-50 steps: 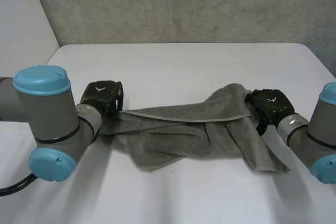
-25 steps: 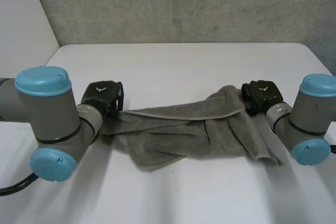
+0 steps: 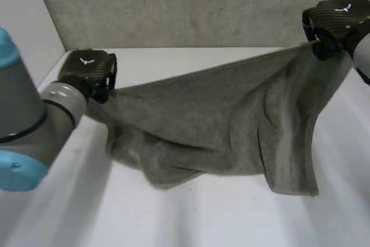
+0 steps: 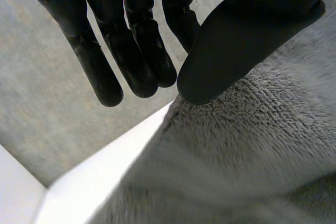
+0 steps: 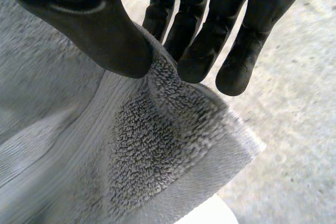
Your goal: Fold the towel.
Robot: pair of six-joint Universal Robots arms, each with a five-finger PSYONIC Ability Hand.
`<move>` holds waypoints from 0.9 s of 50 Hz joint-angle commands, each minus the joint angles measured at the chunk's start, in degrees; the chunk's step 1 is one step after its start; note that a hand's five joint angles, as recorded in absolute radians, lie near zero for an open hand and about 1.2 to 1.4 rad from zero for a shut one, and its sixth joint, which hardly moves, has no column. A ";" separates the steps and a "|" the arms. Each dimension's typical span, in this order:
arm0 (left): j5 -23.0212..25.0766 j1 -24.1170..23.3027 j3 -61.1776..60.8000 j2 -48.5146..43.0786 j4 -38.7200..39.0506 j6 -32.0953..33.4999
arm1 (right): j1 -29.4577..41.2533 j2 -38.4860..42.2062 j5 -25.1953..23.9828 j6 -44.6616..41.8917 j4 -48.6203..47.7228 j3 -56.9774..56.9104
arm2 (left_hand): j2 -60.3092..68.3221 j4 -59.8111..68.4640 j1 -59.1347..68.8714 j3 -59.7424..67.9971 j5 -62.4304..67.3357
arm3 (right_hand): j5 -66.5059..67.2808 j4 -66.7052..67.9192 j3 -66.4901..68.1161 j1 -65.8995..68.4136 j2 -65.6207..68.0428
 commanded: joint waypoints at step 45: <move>6.33 4.96 -12.28 -5.73 -3.04 9.21 | 0.23 3.74 -0.04 -12.04 14.63 8.60 | -33.16 -33.19 -31.86 -33.00 -32.30 | 3.40 3.30 3.92 4.22 4.41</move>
